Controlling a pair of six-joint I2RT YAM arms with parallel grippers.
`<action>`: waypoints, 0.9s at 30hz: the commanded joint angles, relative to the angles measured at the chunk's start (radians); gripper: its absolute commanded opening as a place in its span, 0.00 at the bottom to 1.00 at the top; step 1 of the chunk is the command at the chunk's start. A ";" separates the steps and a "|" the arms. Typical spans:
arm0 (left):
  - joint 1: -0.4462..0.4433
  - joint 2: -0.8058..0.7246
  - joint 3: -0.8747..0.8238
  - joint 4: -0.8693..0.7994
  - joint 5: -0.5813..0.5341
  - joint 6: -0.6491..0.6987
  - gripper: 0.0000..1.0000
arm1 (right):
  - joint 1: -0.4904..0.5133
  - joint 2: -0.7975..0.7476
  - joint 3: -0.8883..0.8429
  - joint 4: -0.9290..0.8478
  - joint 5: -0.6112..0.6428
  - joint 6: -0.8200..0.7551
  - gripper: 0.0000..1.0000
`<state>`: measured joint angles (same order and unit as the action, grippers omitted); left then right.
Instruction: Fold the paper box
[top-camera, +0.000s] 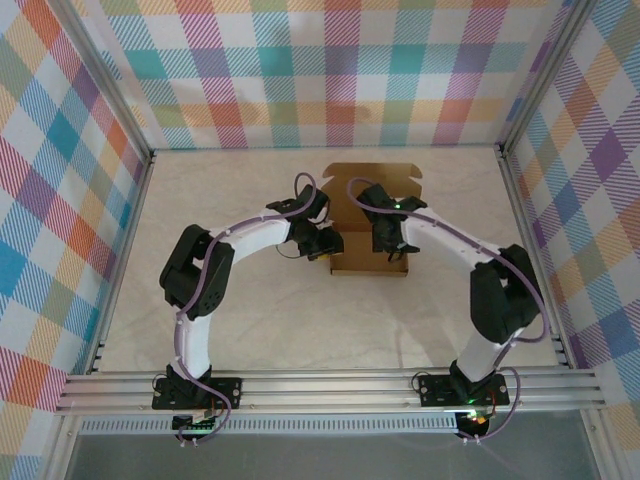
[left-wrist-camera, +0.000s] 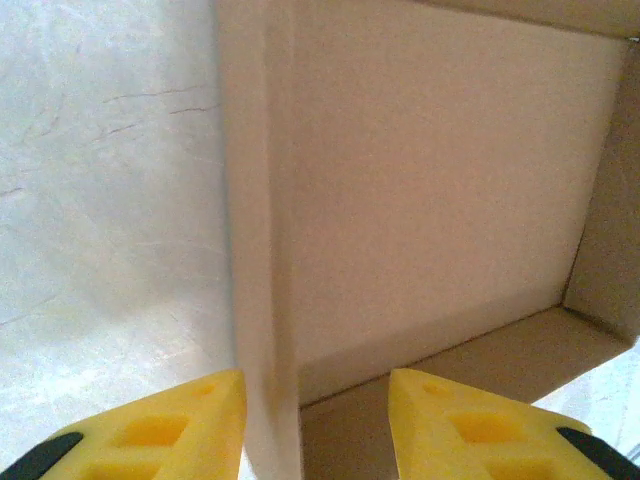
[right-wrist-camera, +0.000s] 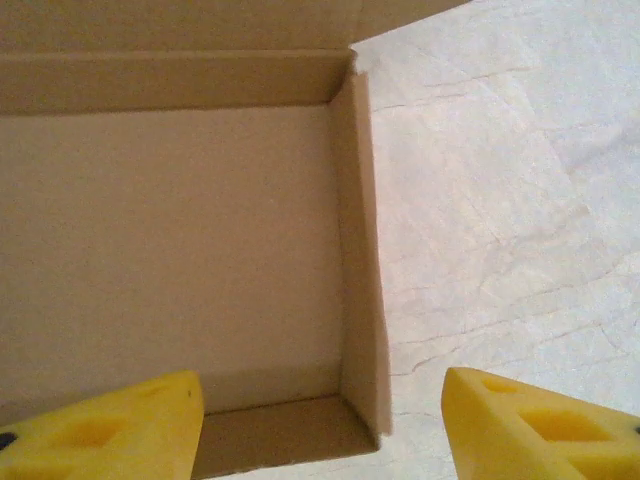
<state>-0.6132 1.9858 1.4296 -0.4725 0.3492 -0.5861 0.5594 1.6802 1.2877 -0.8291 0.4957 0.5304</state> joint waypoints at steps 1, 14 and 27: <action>-0.005 -0.049 -0.004 -0.034 -0.001 0.018 0.42 | -0.037 -0.056 -0.051 0.042 -0.054 -0.025 0.70; 0.022 -0.155 -0.138 0.183 -0.070 -0.019 0.67 | -0.345 -0.328 -0.340 0.340 -0.440 0.067 0.72; 0.032 0.025 -0.055 0.282 0.038 -0.066 0.63 | -0.478 -0.044 -0.368 0.536 -0.722 0.132 0.38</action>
<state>-0.5858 1.9919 1.3407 -0.2230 0.3508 -0.6392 0.0795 1.6104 0.9024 -0.3626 -0.1234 0.6456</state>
